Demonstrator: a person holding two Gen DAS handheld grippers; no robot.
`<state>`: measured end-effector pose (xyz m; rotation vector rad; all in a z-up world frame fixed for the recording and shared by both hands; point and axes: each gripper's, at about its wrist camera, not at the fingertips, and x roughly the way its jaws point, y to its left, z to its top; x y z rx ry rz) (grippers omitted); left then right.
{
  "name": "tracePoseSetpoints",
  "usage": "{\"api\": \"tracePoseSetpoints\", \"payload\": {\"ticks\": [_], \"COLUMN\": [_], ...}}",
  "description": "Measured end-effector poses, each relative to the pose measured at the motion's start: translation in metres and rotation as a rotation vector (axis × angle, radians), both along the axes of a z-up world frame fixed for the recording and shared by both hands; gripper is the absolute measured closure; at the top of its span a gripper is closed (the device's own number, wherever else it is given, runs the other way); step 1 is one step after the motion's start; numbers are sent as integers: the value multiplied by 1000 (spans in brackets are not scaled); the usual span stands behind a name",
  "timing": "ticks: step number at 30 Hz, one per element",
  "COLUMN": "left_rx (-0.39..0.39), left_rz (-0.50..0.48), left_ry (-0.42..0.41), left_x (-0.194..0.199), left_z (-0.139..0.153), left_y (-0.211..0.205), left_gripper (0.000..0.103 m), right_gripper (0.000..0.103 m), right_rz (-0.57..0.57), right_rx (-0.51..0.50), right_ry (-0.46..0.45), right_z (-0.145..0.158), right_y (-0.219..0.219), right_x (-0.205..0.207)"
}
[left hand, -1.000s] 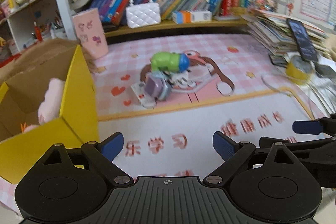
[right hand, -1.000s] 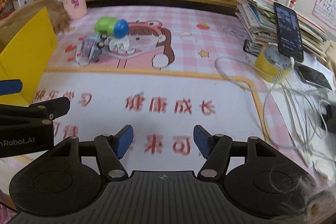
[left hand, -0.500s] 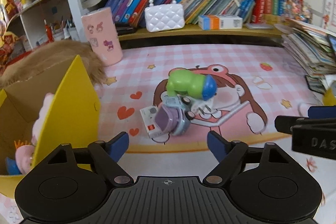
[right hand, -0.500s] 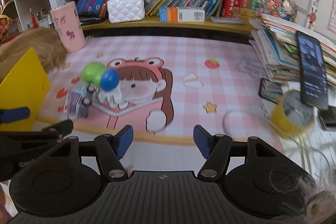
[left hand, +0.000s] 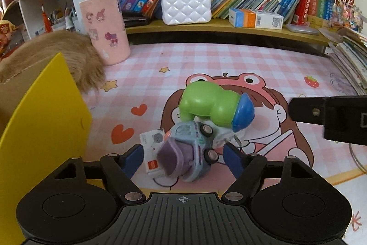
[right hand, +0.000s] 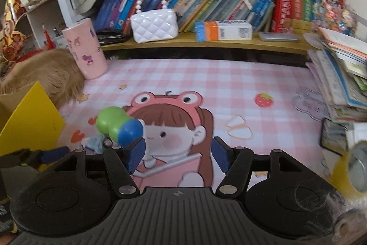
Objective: Organize objects
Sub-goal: 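Grasp the lavender toy car with the left tool while the right tool grasps the green-blue toy, then carry the lavender car and green-blue toy over the yellow box with both tools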
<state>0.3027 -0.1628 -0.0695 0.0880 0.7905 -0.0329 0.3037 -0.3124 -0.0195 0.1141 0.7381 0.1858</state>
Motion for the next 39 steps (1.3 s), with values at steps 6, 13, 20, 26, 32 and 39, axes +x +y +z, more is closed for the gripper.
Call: {"api": "tracePoseSetpoints", "payload": {"ticks": [6, 13, 20, 26, 32, 39], "left_rx": [-10, -45, -96, -130, -170, -205], "left_rz": [27, 35, 68, 61, 32, -3], "left_ry": [24, 7, 23, 9, -11, -2], "left_x": [10, 0, -23, -40, -56, -76], "left_z": [-8, 3, 11, 27, 42, 45], "left_y": [0, 15, 31, 39, 42, 44], "left_gripper": [47, 49, 50, 51, 51, 51], "right_gripper": [38, 35, 40, 61, 63, 63], "right_rz": [76, 201, 328, 390, 342, 249], "right_rx": [11, 20, -82, -98, -35, -38], "right_ry": [3, -13, 19, 20, -34, 8], "right_z": [-4, -8, -25, -25, -1, 7], "right_y": [13, 36, 67, 72, 62, 48], "right_x": [18, 32, 57, 54, 30, -7]}}
